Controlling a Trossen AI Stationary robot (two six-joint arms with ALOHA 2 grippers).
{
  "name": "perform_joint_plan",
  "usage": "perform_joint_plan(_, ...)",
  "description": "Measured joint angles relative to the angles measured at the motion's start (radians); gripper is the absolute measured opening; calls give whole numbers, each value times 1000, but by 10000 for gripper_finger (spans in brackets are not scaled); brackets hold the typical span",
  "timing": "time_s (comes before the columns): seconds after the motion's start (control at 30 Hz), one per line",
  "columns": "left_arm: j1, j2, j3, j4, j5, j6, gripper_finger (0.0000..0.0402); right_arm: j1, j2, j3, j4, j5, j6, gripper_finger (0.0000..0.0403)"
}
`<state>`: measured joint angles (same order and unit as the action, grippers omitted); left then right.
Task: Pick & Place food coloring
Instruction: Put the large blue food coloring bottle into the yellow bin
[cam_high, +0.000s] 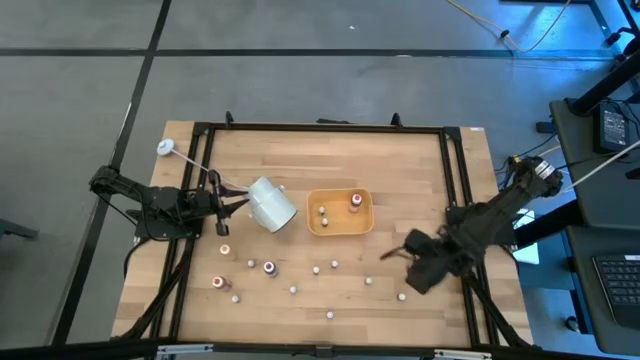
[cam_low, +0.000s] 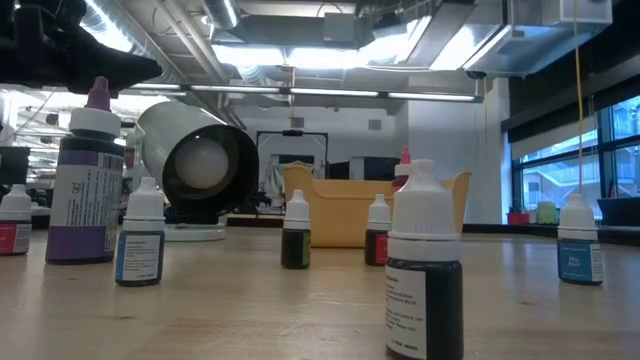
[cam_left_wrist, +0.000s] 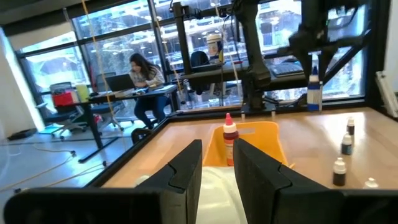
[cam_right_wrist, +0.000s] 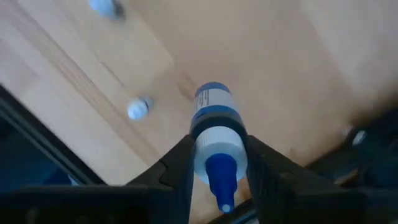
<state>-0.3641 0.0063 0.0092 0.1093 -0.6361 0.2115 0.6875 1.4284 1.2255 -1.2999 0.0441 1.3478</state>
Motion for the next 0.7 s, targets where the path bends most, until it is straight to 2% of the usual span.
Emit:
perform_joint_plan(0.23, 0, 0, 0, 0, -25, 36, 88, -262, 17, 140, -21, 78, -430, 121)
perform_joint_plan(0.43, 0, 0, 0, 0, -26, 37, 88, -462, 113, 282, -15, 82, -753, 121)
perform_joint_plan(0.7, 0, 0, 0, 0, -26, 37, 88, -615, 287, 354, -15, 48, -975, 122)
